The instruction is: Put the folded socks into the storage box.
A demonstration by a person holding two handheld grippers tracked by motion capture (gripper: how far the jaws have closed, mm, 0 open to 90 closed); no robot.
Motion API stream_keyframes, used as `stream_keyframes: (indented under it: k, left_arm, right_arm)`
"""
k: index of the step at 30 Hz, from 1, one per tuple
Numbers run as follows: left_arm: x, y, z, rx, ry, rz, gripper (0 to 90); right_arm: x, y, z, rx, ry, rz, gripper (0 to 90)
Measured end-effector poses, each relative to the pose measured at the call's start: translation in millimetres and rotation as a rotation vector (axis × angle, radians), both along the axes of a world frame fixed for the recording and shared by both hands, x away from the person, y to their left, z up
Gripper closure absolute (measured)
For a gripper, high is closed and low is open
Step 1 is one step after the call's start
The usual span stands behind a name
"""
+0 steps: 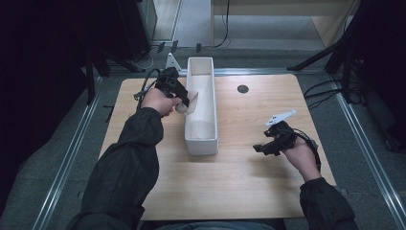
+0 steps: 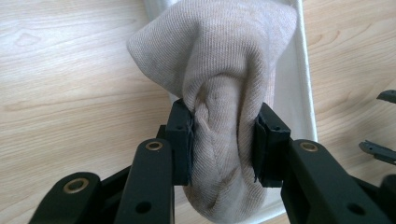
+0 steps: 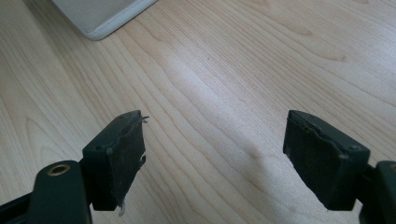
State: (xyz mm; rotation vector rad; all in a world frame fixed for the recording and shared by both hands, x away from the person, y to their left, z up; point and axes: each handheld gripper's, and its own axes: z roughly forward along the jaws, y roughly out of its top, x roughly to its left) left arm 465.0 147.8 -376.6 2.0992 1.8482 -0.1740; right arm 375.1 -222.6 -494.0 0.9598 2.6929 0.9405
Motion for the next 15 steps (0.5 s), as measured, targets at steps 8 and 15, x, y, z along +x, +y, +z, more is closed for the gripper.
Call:
stream_keyframes:
  k: [8,15]
  left_arm:
    - [-1.7,-17.7,-10.9,-0.023,0.012,-0.006,64.0]
    - [-8.5,-33.0,-29.2,-0.021,0.038,-0.042,63.7]
  right_arm:
    - [0.4,-2.1,0.9,0.005,-0.006,-0.006,20.6]
    - [0.4,-1.5,0.6,0.000,-0.006,-0.005,20.6]
